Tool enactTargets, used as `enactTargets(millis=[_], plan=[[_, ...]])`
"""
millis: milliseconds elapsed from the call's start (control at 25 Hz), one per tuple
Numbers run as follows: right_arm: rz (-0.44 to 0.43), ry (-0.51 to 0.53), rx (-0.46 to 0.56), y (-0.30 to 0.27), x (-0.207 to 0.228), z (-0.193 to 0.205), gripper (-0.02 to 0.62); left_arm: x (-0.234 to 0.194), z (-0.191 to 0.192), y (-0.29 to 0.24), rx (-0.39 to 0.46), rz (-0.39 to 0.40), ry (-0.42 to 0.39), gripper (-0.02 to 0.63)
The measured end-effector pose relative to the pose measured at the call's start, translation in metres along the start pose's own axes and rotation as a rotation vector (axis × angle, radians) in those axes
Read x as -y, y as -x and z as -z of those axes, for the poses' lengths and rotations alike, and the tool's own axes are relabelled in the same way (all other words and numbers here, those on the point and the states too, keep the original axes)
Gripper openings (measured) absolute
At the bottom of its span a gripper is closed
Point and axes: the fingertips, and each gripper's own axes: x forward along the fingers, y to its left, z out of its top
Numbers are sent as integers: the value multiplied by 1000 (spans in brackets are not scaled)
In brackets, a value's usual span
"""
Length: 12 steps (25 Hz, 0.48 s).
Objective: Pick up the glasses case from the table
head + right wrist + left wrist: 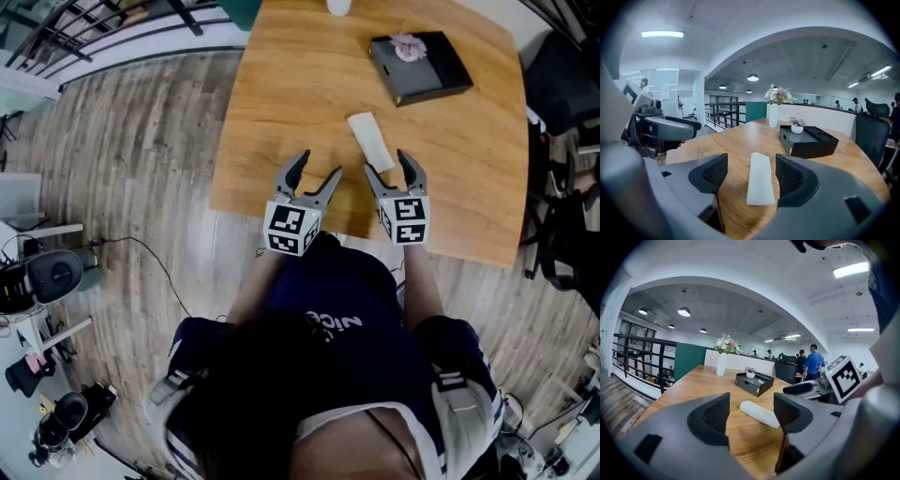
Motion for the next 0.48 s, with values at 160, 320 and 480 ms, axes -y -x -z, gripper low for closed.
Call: enactTargets(millis=[160,320,480], plan=[[-34,40,-91,-32,6,3,333,-15,-8,2,2,-12,1,293],[-48,32,-157,-64,12,9,345,-33,-10,7,5,-43,11,291],[-59,-7,-243,-90,17,23,353,-50,-8,12,4,-78,33,290]])
